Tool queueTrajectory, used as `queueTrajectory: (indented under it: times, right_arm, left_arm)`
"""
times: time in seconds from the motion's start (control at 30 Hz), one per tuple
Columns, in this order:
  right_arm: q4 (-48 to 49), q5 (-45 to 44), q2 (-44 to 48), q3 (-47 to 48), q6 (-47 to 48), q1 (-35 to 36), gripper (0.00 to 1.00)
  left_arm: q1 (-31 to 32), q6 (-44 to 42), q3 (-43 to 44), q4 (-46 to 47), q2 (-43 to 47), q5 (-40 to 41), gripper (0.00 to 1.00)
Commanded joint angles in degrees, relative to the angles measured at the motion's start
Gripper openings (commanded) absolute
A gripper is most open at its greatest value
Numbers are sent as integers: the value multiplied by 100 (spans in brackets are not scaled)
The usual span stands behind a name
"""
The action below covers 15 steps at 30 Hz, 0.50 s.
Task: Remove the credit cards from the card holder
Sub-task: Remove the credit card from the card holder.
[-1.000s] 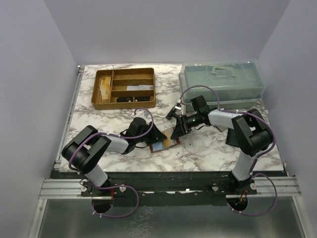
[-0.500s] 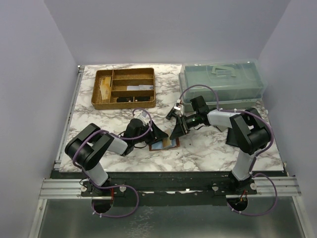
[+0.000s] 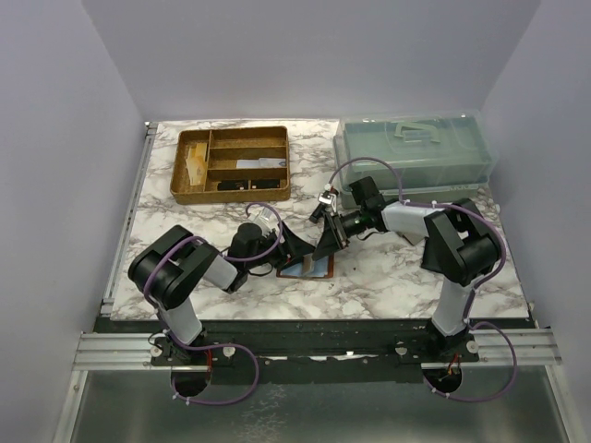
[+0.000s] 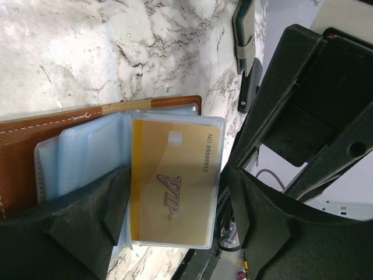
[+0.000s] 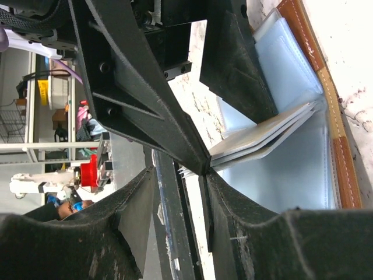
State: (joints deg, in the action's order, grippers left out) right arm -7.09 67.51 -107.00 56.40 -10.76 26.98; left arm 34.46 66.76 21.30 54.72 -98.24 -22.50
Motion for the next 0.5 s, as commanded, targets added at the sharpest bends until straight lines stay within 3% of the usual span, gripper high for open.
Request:
queueTrajectory:
  times: [0.0, 0.47]
  right_arm:
    - [-161, -340, -347, 71, 56, 132, 45]
    - [-339, -660, -262, 132, 198, 125, 45]
  left_arm:
    - [80, -93, -56, -497, -355, -139, 77]
    - [12, -119, -92, -497, -602, -84, 64]
